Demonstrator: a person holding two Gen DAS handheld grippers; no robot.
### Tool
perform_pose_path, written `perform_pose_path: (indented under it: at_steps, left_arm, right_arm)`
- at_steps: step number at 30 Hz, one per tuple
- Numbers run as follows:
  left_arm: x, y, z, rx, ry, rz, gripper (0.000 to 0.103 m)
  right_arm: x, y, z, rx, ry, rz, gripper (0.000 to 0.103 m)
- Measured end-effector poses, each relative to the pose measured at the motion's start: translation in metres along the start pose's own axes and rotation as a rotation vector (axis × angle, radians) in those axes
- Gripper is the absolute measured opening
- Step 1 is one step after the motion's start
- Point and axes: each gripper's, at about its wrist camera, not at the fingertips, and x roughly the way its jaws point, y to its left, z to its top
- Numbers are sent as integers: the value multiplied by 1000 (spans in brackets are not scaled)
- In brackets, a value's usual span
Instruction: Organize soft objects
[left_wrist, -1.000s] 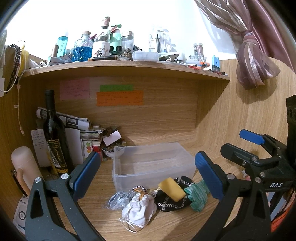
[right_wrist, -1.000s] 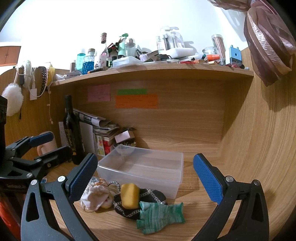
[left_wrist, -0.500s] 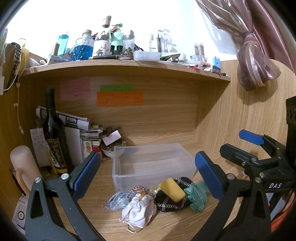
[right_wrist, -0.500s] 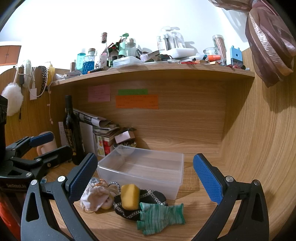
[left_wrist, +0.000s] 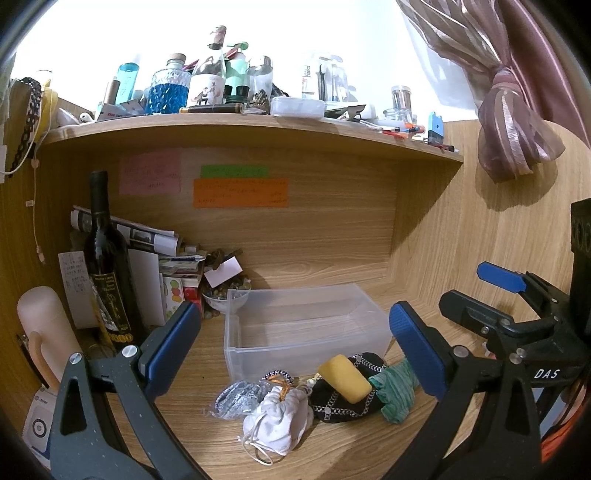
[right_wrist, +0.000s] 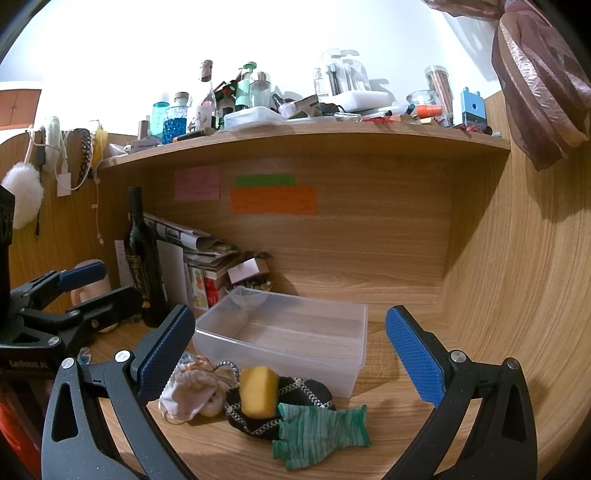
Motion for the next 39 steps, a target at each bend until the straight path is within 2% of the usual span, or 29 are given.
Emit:
perform_pose_path:
  at_steps: [7, 11, 17, 23, 25, 27, 34, 37, 39]
  left_arm:
    - [6, 5, -3, -5, 23, 2, 103]
    - [15, 12, -11, -8, 67, -9, 103]
    - [41, 28, -39, -19, 184, 4, 103]
    - [59, 63, -61, -116, 269, 29, 103]
    - [61, 68, -64, -137, 277, 21, 100]
    - [62, 68, -67, -141, 294, 2, 89]
    - [62, 42, -74, -54, 316, -61, 78]
    - [65, 30, -79, -13, 336, -79, 75]
    - [69, 26, -84, -5, 361, -90, 69]
  right_arm:
    - [8, -1, -3, -4, 5, -9, 103]
    - [18, -2, -9, 7, 30, 10, 103]
    - [44, -3, -28, 17, 124, 33, 103]
    - [75, 6, -47, 11, 241, 85, 101]
    - [83, 7, -51, 13, 276, 103, 97]
    - [93, 8, -56, 19, 316, 120, 88]
    - [119, 10, -74, 18, 421, 160, 67]
    - [128, 11, -81, 17, 465, 176, 54]
    - [131, 12, -85, 13, 481, 173, 44]
